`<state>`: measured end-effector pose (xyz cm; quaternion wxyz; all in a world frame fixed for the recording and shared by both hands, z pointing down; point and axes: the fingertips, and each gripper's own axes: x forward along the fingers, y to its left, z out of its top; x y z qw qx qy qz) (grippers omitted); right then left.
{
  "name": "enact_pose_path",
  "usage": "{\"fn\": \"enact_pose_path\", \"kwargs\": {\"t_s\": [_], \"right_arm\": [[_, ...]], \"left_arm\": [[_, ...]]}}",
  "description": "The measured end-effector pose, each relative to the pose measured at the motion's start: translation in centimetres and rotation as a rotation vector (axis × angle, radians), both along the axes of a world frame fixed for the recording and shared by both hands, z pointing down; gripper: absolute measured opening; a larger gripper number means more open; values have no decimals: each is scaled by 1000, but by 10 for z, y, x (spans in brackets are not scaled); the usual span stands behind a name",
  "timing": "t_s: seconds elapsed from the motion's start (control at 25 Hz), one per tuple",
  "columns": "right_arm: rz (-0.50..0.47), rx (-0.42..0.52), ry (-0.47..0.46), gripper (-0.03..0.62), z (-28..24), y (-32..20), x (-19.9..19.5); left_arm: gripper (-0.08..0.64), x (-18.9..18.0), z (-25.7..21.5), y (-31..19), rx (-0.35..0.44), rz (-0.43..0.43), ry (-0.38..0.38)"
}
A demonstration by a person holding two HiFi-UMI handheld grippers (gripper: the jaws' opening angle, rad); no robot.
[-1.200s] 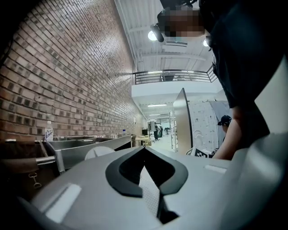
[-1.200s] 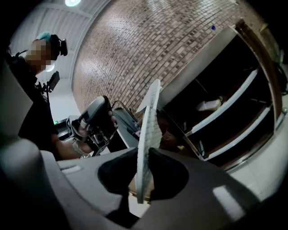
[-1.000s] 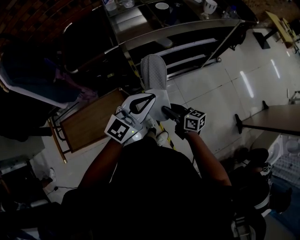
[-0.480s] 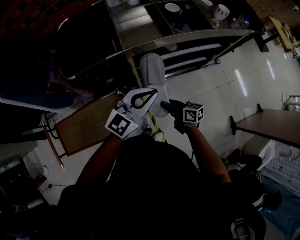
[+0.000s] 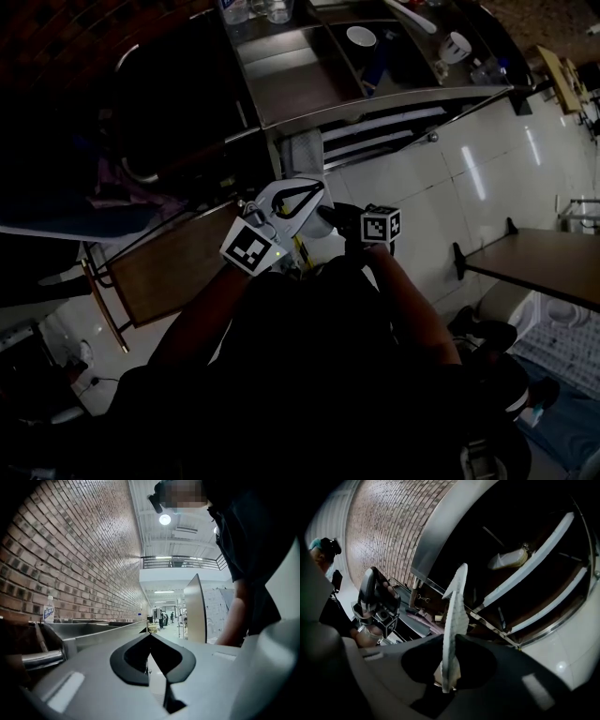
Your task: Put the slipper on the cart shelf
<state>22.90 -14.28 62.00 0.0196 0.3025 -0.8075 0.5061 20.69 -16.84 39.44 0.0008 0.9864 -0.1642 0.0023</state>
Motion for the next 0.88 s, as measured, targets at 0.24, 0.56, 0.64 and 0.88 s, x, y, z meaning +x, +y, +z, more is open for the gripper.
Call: {"fn": "enact_pose_path", "kwargs": {"t_s": [0.24,0.56,0.64,0.88], "right_arm": [[-3,-17,-2,64,5,-18,5],[-33,-31,-25,64,16,-58,22],[-32,-32,-28,64,21,-73,28],[-23,-17,-12,64,35,-119,44]], "left_arm": [[0,5,3,-17,-2,-37,0],[0,15,13,-38,-6,-109,-33],[2,21,16,-44,-8,-123,-43],[0,38,29,-62,-55,-182,-47]]}}
